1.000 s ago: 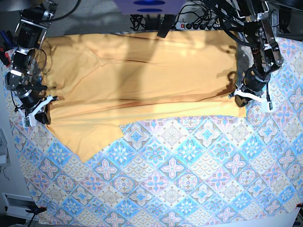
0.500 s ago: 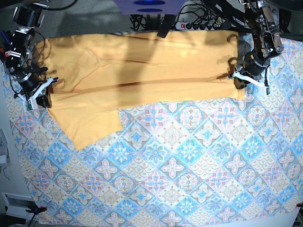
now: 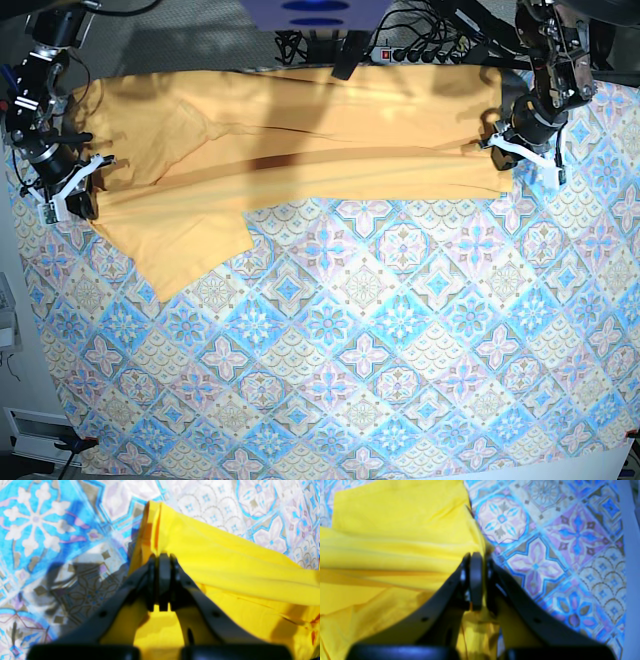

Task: Fold the T-shirt properly
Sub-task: 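Pull the held shirt edges toward the robot base with both grippers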

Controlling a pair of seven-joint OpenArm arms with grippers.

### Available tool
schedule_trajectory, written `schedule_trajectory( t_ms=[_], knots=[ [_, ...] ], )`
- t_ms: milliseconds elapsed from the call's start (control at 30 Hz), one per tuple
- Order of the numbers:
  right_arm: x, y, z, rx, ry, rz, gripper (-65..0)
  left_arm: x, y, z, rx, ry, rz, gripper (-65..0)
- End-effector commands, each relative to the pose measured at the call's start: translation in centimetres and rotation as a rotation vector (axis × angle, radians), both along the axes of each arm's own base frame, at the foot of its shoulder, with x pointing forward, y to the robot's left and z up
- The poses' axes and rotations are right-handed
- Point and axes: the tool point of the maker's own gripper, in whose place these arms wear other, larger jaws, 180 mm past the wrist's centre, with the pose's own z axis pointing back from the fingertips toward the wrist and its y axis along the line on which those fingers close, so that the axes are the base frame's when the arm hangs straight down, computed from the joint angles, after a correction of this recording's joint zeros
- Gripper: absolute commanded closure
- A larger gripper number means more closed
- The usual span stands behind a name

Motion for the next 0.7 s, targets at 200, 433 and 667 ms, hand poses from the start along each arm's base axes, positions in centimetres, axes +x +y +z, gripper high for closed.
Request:
schedule_trajectory(
  t_ms=[200,433,667],
  knots=[
    [0.8,-0.6,1.3,-0.009,-0.046,-0.003,-1.1,-1.2,0.0,-2.0,0.013,0.069,-0.03,0.0],
    [0.9,-0.8,1.5,-0.011,-0.052,-0.01,-1.1,-2.4,-0.4,-3.6,0.015,0.13,-0.055,-3.4],
    [0.6,-1.8,1.9,-0.019,-0.059,-0.038,-1.1,-2.6,-0.1,-3.7,0.022,0.134,-0.049,-20.5]
  ],
)
